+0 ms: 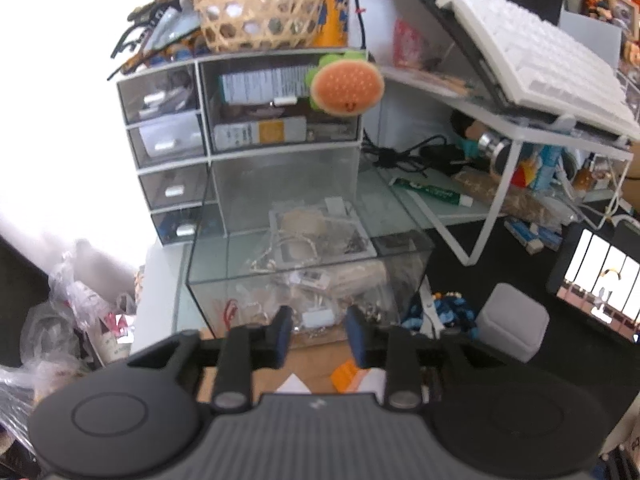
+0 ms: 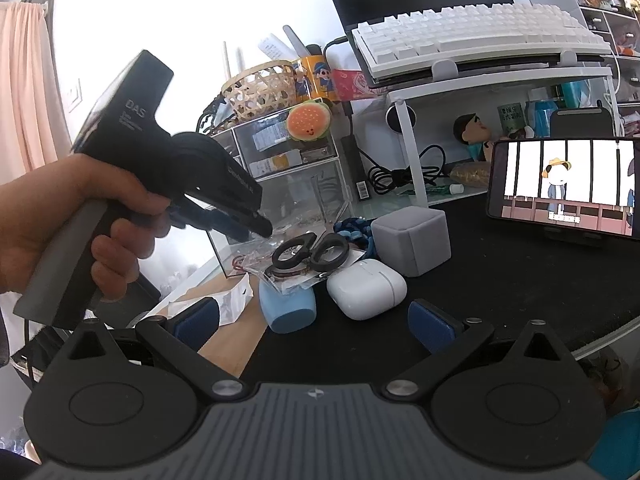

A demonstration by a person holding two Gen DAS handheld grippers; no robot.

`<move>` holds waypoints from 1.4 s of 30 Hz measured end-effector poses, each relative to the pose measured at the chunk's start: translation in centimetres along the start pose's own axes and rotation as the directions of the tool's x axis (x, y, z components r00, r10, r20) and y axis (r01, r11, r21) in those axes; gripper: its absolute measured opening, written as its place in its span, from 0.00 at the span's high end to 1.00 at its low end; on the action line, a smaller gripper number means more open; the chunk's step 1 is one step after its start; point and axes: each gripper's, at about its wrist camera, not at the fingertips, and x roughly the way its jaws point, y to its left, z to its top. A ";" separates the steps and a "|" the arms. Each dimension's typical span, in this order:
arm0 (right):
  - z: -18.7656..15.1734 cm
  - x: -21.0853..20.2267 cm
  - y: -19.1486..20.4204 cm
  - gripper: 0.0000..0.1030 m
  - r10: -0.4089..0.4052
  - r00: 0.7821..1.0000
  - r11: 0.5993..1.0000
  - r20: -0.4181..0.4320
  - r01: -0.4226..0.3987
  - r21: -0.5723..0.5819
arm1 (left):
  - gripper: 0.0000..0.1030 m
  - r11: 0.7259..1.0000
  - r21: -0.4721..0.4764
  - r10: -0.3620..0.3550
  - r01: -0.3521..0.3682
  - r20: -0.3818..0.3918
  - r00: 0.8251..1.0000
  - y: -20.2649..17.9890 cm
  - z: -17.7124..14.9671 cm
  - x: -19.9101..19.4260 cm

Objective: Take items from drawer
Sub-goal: 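Open the left gripper and back it away from the drawer handle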

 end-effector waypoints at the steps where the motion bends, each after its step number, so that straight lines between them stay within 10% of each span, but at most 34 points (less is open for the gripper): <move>1: 0.0 0.0 0.0 0.00 0.000 1.000 1.000 -0.001 0.000 -0.001 | 0.61 1.000 -0.001 -0.003 0.003 0.006 1.000 0.0 0.0 -0.3; 6: -0.2 0.2 0.3 0.00 -0.007 1.000 1.000 -0.005 0.007 -0.010 | 0.41 1.000 0.014 -0.025 0.024 0.032 0.999 -0.1 -0.6 -2.0; 42: -0.4 2.0 1.8 0.00 -0.073 0.997 0.994 -0.001 0.073 -0.082 | 0.01 0.998 0.047 -0.044 0.037 0.159 0.986 2.4 -5.9 -8.0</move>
